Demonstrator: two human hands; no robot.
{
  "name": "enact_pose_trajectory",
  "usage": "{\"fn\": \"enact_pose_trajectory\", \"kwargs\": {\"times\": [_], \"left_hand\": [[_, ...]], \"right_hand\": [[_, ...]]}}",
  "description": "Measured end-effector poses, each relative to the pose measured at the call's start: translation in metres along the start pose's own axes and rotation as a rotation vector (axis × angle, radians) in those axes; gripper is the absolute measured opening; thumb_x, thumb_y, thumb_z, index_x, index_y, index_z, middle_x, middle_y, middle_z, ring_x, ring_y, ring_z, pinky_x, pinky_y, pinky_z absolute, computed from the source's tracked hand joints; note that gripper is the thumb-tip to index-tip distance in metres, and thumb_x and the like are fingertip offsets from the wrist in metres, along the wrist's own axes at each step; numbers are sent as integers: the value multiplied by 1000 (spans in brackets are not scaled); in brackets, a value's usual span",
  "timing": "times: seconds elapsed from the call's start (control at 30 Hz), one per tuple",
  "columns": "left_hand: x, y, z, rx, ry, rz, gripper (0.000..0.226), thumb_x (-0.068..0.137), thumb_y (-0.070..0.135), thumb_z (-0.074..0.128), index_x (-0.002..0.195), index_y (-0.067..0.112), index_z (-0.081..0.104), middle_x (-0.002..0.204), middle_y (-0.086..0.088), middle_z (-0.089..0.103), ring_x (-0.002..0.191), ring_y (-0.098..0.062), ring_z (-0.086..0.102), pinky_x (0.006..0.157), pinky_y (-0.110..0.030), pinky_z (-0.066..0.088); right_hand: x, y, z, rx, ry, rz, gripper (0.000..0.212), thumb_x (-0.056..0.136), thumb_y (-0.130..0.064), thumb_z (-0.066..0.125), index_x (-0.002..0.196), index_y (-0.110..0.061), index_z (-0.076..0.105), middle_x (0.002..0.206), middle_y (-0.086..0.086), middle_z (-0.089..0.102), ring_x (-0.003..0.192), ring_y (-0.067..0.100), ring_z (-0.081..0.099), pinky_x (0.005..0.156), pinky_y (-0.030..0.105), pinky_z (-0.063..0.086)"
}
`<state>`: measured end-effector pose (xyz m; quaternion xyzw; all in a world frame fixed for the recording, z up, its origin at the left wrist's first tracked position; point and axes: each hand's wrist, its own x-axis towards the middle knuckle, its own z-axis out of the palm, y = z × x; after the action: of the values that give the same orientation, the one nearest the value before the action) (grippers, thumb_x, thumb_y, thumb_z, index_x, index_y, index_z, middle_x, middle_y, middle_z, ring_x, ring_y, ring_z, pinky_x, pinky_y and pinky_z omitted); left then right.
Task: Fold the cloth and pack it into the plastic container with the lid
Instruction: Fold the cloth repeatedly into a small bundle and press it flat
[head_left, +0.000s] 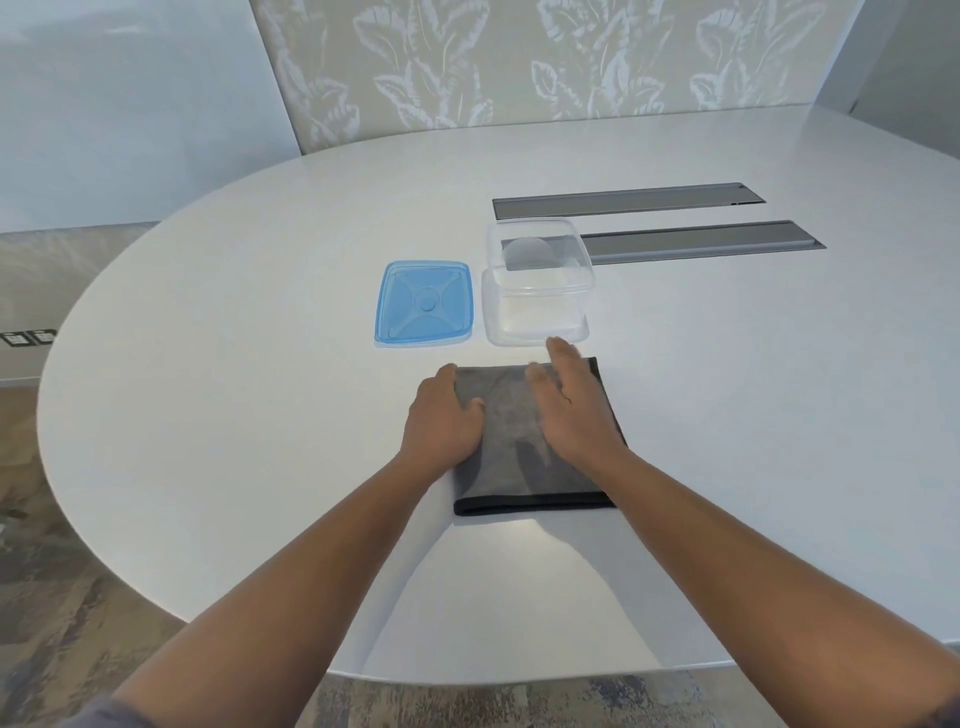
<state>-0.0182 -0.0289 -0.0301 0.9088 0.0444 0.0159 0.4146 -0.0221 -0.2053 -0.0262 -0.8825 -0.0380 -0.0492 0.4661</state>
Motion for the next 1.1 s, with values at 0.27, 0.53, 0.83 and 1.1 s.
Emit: {"fn": "enact_pose_trajectory", "kwargs": {"times": [0.27,0.53,0.83,1.1], "left_hand": [[-8,5,-12,-218,-186,-150,62,84,28,64,136,37,32,126,5,64,102,-13,65,82,-33,56],[-13,6,-15,-261,-349,-107,73,86,7,69,152,27,46,141,3,57,111,-13,61,82,-22,56],[-2,18,-53,-177,-285,-104,81,78,0,69,150,26,43,120,4,60,95,-14,64,60,-20,55],[-3,42,-45,-250,-448,-90,84,80,2,70,153,21,32,120,-5,59,95,-22,69,61,-25,57]], "right_hand": [[2,-19,35,611,-70,171,68,101,-53,37,161,-26,23,166,-15,23,150,0,19,123,29,14],[7,-13,35,801,-41,240,73,90,-57,51,155,-27,38,160,-13,38,145,6,35,122,33,25],[4,-29,30,907,-106,369,25,102,-41,50,121,-30,61,126,-12,62,121,10,59,91,25,49],[-17,-36,37,1032,-241,303,43,109,-36,34,136,-14,58,130,11,70,118,17,66,98,35,55]]}}
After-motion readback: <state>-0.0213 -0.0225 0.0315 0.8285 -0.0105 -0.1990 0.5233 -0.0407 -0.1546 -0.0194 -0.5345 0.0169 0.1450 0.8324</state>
